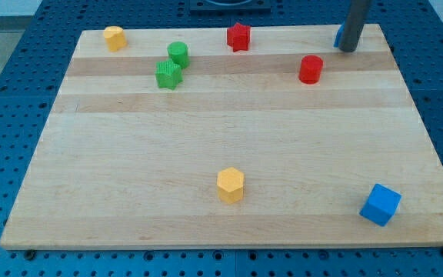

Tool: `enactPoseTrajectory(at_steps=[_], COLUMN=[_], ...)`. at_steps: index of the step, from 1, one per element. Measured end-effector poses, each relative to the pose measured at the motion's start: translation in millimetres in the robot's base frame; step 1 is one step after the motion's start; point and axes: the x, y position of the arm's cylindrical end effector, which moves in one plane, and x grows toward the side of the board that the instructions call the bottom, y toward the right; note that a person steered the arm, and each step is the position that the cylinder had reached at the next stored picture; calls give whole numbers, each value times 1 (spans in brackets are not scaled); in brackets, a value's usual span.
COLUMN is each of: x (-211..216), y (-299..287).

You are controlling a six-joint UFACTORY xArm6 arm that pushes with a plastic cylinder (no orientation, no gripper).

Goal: Drag the green circle to the center left of the board

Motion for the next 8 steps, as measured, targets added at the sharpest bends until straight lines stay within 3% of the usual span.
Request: enactPoseTrajectory(at_steps=[3, 8], x=[36, 32], y=[-28, -207])
